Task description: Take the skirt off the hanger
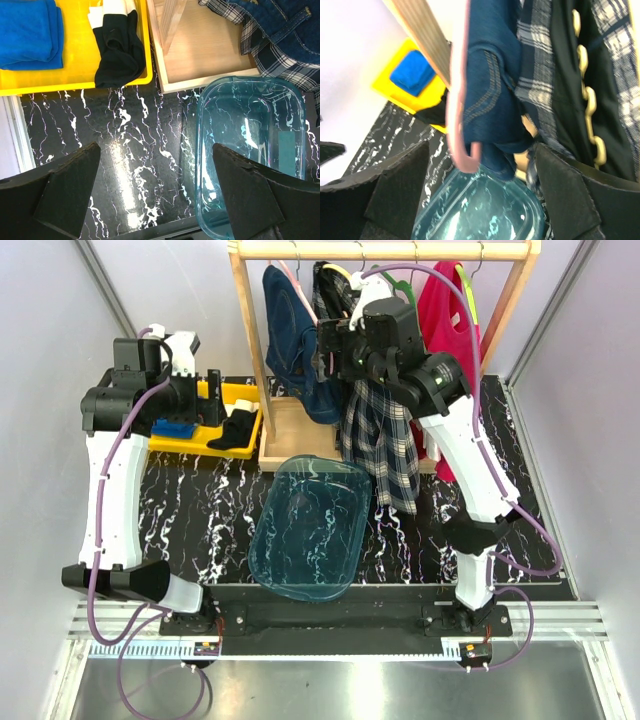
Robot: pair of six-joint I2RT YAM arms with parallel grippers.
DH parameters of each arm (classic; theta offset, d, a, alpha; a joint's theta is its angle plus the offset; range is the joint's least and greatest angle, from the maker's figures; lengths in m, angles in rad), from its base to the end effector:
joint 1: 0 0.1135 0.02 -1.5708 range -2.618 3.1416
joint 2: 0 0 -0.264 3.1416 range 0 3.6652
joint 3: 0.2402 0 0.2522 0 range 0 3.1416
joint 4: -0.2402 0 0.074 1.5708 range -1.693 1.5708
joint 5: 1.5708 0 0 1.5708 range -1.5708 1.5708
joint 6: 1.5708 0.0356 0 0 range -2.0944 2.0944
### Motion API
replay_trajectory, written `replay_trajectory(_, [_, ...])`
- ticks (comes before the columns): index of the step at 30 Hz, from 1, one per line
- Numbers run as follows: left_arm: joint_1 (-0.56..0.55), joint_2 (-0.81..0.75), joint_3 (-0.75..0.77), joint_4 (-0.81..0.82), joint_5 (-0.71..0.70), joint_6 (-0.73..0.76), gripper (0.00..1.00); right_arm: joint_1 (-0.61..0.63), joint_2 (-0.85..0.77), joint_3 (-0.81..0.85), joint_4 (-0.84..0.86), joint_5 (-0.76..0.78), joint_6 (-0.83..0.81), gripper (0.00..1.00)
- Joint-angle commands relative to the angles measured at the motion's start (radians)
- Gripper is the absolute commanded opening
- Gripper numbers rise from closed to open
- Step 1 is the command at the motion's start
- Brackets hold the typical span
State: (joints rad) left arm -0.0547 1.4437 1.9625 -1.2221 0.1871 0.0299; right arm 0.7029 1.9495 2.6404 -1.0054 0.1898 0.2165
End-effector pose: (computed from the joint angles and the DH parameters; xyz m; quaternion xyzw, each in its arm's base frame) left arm 0.2519 -0.0204 0.4785 0.0774 0.9010 -0.0899 0.4174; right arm 0.2880 0.2352 0.5274 -0.1399 0.7952 0.1908 0.5583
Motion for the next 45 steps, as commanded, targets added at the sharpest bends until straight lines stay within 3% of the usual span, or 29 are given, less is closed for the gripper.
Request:
replay_trajectory(1, [0.003,-0.049,-0.033,-0.013,-0.017,-0.001,0.99,0.024,-0.052,-0.028,0.156,0.023,-0.025,0.93])
replay_trajectory(9, [0.003,-0.080,-0.077,0.001,-0.017,-0.004,0.99,0.073,-0.002,0.007,0.237,0.082,-0.132,0.87])
replay_trajectory(13, [0.003,-0.091,-0.080,-0.001,-0.018,0.001,0.99,0.075,0.028,0.018,0.254,0.125,-0.173,0.78])
replay_trajectory(27, [0.004,-0.117,-0.111,0.015,-0.032,0.011,0.99,0.073,0.017,-0.051,0.303,0.151,-0.207,0.11])
replay_trajectory(28, [0.004,-0.117,-0.111,0.016,-0.035,0.011,0.99,0.075,0.014,-0.054,0.304,0.146,-0.207,0.01])
replay_trajectory(34, [0.006,-0.120,-0.117,0.024,-0.040,0.013,0.99,0.073,-0.069,-0.186,0.382,0.139,-0.212,0.00])
replay_trajectory(41, [0.007,-0.124,-0.136,0.035,-0.043,0.015,0.99,0.087,-0.225,-0.447,0.620,0.200,-0.281,0.00])
replay_trajectory(45, [0.009,-0.124,-0.143,0.041,-0.044,0.016,0.99,0.089,-0.247,-0.454,0.654,0.215,-0.318,0.00])
